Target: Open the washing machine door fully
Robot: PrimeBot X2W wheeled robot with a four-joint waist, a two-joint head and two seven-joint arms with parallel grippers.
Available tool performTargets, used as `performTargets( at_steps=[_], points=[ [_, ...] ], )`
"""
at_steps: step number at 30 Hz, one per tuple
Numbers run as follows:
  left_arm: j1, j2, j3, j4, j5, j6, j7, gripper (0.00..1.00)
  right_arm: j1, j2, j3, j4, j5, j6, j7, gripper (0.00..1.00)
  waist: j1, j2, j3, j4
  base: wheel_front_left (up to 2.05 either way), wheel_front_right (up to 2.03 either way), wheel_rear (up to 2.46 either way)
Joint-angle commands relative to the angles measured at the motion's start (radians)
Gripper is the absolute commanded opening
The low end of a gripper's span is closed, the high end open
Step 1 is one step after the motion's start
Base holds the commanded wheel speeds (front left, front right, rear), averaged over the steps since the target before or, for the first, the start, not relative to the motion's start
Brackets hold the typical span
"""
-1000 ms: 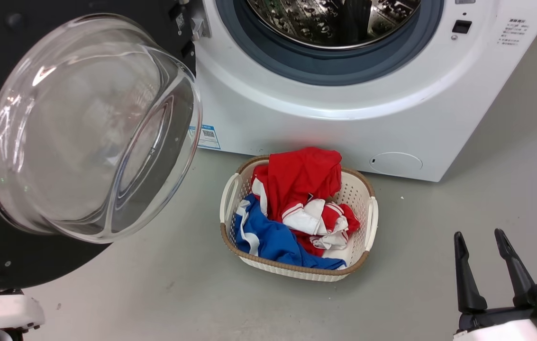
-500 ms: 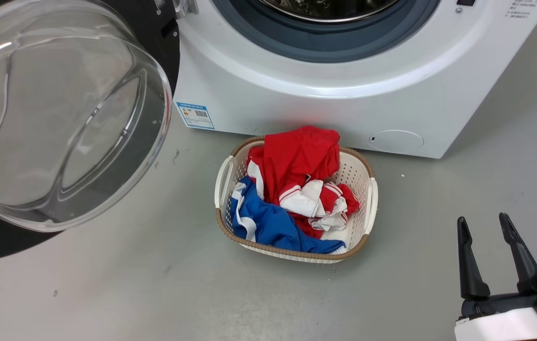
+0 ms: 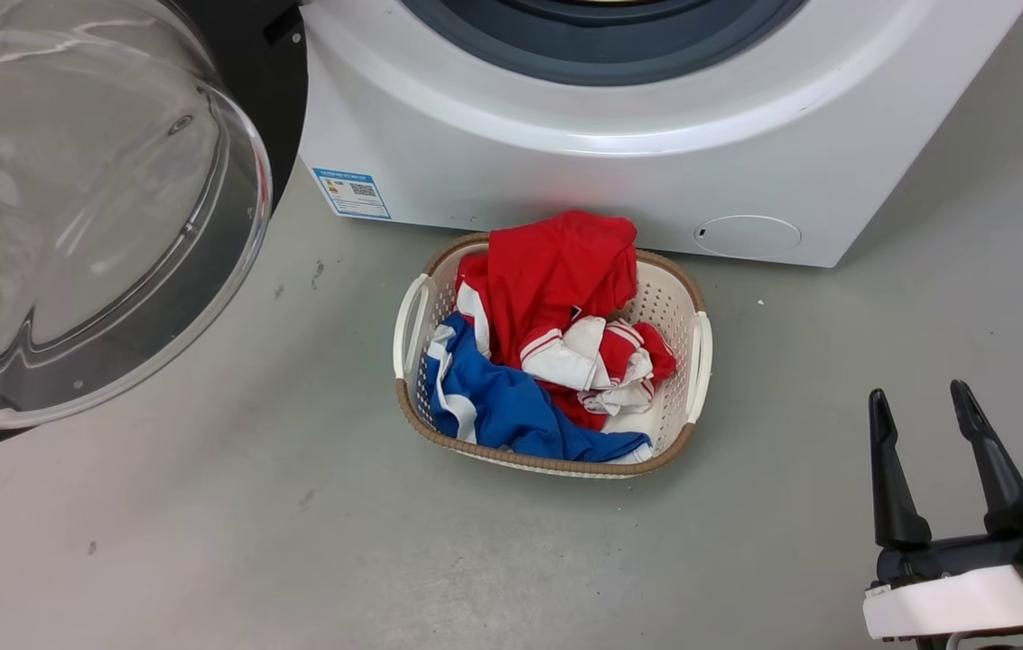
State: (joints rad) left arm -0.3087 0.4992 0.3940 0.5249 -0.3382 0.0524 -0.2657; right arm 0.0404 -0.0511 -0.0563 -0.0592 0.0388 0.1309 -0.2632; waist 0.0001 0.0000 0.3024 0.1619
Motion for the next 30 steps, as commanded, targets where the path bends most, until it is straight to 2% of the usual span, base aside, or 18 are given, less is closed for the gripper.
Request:
performTargets(
  at_steps=[1, 8, 15, 20, 30],
  points=[
    [-0.018, 0.003, 0.007, 0.012, 0.01, -0.007, 0.002, 0.0, -0.01, 0.002, -0.001, 0.002, 0.001, 0.0, -0.002, 1.0, -0.0001, 0.0, -0.002, -0.003, 0.0, 0.0, 0.0],
    [0.0, -0.011, 0.041, 0.038, 0.047, -0.038, 0.002, 0.0, -0.001, 0.002, -0.003, 0.009, 0.015, 0.0, -0.002, 1.0, -0.0001, 0.0, -0.037, -0.014, 0.0, 0.0, 0.0],
    [0.061, -0.037, 0.072, -0.021, 0.104, -0.071, 0.002, 0.0, 0.024, 0.002, -0.008, 0.014, 0.031, 0.0, -0.002, 1.0, -0.0001, 0.0, -0.101, -0.019, 0.0, 0.0, 0.0],
    [0.119, -0.072, 0.079, -0.122, 0.157, -0.101, 0.002, 0.0, 0.045, 0.002, -0.019, 0.008, 0.039, 0.0, -0.002, 1.0, -0.0001, 0.0, -0.152, -0.02, 0.0, 0.0, 0.0],
    [0.17, -0.166, -0.001, -0.382, 0.24, -0.139, 0.002, 0.0, 0.073, 0.002, -0.038, -0.014, 0.05, 0.0, -0.002, 1.0, -0.0001, 0.0, -0.225, -0.026, 0.0, 0.0, 0.0]
  ],
)
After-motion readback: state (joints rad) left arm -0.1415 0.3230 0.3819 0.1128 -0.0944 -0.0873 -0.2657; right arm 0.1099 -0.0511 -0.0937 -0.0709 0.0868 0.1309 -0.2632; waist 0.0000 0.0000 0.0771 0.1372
